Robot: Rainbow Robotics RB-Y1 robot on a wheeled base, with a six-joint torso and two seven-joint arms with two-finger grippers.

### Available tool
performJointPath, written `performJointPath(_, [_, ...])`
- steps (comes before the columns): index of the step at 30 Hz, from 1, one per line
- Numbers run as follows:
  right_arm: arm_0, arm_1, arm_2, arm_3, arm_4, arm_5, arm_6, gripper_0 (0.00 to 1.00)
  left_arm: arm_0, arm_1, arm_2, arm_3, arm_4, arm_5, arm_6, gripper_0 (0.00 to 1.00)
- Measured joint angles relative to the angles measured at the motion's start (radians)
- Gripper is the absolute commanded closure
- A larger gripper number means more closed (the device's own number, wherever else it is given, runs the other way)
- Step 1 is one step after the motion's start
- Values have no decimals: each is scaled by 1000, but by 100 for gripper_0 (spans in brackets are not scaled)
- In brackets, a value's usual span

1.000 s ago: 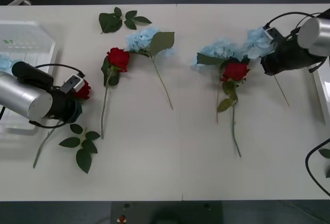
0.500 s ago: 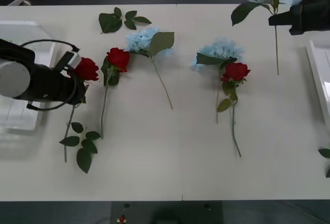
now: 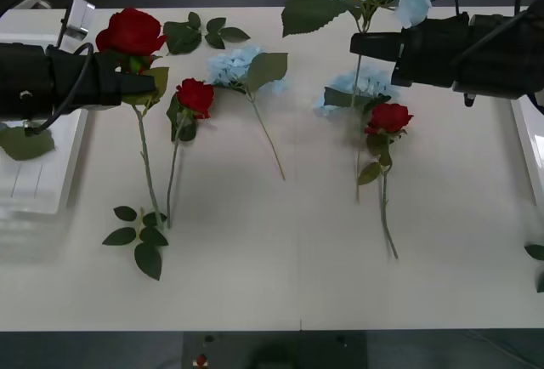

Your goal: Put the red flowers into the right box and the blue flowers into the left box

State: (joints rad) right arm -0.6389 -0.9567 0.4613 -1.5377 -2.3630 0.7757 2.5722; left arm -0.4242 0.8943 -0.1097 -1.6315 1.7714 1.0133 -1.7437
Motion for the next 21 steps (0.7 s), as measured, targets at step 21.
performJointPath(21, [1, -38, 139, 382, 67, 74, -7, 100, 0, -451, -11, 0, 82, -149, -266, 100])
